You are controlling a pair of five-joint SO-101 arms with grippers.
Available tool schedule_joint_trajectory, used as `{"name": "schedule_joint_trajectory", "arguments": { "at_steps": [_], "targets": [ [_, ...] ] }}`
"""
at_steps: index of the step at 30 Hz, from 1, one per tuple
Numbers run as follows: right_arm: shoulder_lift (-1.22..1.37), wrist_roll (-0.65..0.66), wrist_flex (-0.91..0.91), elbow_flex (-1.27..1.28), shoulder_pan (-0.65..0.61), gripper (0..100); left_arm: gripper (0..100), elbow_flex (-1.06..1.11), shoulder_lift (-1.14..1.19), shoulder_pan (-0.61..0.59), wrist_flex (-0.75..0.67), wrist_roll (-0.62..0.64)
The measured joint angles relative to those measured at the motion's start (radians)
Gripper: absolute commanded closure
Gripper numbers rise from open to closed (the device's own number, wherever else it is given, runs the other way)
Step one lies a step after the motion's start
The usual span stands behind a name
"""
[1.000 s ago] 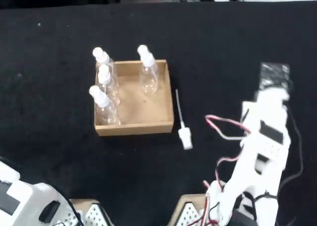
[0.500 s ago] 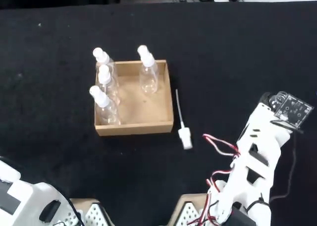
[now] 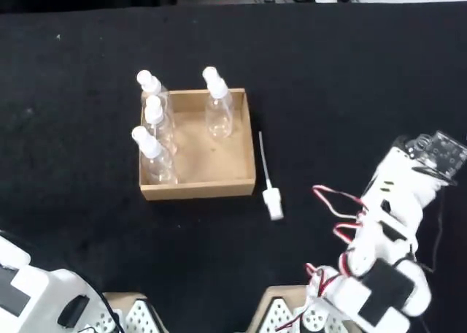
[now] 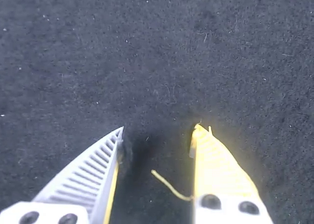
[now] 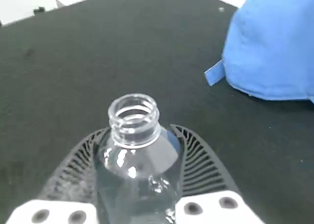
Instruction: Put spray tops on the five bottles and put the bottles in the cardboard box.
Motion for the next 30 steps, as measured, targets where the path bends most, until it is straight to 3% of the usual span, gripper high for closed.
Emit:
{"name": "schedule_joint_trajectory", "arguments": {
  "at_steps": [9,22,26,30],
  "targets": [
    [0.14,-0.075,-0.19,-0.018,0.051,98.6,80,0.0,0.0,0.026,0.0,0.0],
    [0.112,-0.077,-0.198,-0.012,0.052,98.7,80,-0.008,0.0,0.04,0.005,0.0],
    [-0.02,-0.077,-0.157,-0.011,0.052,98.7,80,-0.103,-0.021,0.097,0.135,-0.029],
    [-0.23,-0.077,0.063,-0.011,0.052,98.7,80,-0.241,-0.097,0.187,0.298,-0.14]
  ]
}}
